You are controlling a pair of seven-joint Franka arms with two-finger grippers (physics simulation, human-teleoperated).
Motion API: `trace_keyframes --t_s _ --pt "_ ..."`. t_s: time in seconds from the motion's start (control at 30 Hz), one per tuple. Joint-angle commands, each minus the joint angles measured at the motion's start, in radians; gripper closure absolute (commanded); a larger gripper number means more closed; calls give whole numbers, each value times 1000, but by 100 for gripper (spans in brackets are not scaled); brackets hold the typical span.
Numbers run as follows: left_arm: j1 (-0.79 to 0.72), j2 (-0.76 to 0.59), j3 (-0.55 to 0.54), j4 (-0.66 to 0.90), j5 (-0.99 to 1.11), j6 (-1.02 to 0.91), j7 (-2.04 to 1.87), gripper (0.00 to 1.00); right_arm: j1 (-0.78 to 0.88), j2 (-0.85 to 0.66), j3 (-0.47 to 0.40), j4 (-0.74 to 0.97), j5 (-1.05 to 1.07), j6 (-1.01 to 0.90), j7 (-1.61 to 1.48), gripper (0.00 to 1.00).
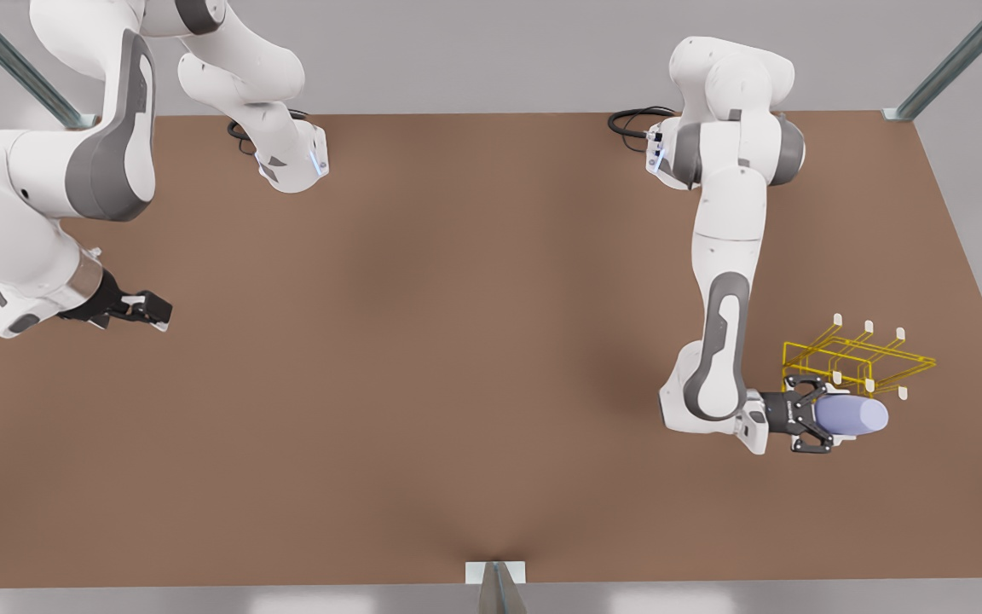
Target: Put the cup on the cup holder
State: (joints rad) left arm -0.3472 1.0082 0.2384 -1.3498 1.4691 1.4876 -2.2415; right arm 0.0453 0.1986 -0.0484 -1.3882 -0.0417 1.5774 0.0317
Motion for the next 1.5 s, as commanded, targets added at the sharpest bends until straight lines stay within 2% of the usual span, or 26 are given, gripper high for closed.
trace_keyframes --t_s 0.0,0.8,0.93,1.07,1.13,1.2,1.47 --pt "4 3 1 0 13 10 -73 18 -1 -1 -1 1 0 -5 4 0" --pt "7 -56 2 -169 60 2 -190 18 1 -1 5 40 6 -28 10 0" --pt "1 -79 1 -210 59 0 -199 18 -8 33 2 47 204 -31 -4 0" --pt "-4 -79 1 -232 57 -3 -217 18 -12 70 -1 46 86 58 14 0" --pt "-6 -85 1 -244 57 -4 -224 18 -12 174 1 136 80 56 17 0" --pt "-16 -89 -1 -253 48 -12 -228 18 18 162 13 132 11 56 34 0" --pt "-18 -92 1 -270 53 -6 -236 18 16 159 12 127 25 47 28 0"
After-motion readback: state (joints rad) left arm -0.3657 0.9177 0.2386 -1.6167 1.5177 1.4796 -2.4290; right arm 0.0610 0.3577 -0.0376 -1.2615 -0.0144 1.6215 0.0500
